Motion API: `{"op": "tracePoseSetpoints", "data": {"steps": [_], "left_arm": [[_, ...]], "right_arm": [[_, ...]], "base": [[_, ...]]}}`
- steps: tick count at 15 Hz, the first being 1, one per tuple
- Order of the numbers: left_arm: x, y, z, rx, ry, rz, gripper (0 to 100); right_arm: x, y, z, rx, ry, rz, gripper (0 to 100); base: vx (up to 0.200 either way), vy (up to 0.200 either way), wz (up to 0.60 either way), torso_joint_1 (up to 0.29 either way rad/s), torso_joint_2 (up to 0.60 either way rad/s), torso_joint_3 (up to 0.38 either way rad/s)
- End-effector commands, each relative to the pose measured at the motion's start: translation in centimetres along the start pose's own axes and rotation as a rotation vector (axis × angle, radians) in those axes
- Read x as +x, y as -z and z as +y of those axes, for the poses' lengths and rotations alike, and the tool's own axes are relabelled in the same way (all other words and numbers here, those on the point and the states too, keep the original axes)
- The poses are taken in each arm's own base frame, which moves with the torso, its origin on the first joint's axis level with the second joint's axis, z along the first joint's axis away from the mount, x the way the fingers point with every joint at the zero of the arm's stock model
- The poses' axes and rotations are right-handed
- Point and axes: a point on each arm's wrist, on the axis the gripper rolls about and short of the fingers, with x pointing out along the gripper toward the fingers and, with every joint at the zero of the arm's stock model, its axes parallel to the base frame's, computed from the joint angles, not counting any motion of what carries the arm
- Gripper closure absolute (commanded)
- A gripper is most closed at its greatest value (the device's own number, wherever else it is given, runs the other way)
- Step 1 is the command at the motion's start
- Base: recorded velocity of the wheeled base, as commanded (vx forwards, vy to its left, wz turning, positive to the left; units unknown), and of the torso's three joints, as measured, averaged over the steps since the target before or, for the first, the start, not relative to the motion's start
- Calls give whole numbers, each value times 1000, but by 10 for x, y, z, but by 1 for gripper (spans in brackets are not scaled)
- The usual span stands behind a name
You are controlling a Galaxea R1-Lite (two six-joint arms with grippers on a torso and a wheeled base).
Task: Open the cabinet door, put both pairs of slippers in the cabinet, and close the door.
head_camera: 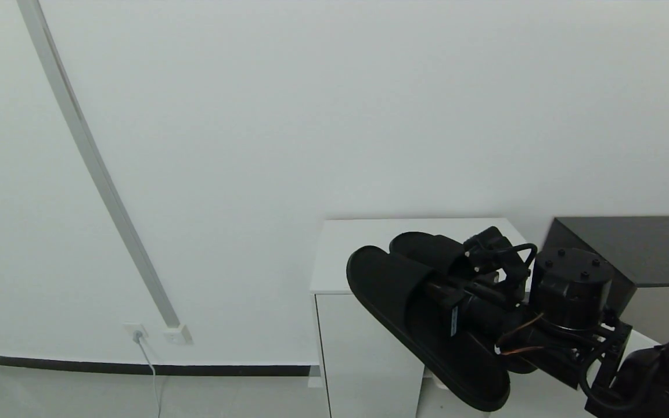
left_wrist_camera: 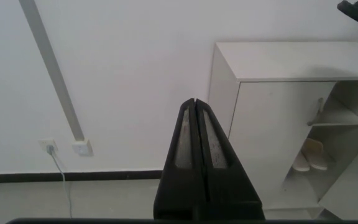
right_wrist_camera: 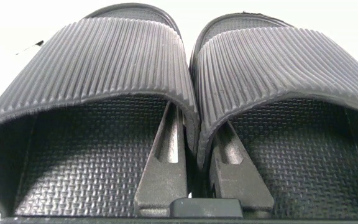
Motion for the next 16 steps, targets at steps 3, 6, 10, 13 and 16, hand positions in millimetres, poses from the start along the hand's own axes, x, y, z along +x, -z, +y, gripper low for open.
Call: {"op": "tracePoseSetpoints", "data": {"steps": [3, 6, 10, 13, 16], "left_arm": [[0, 0, 0, 0, -1, 1, 100], [0, 0, 0, 0, -1, 1, 100], [0, 0, 0, 0, -4, 1, 100], [0, 0, 0, 1, -5, -1, 100], [0, 0, 0, 1, -5, -1, 100]], "right_arm": [[0, 4, 0, -2, 1, 14, 100], [0, 5, 0, -2, 2, 19, 100], [-1, 6, 0, -3, 2, 22, 100], [-1, 7, 0, -3, 2, 26, 100], [-1, 6, 0, -3, 3, 25, 100]], "base": [[0, 0, 0, 0, 0, 0], [0, 0, 0, 0, 0, 0], [0, 0, 0, 0, 0, 0], [0, 0, 0, 0, 0, 0], [0, -200, 0, 2, -5, -2]]}}
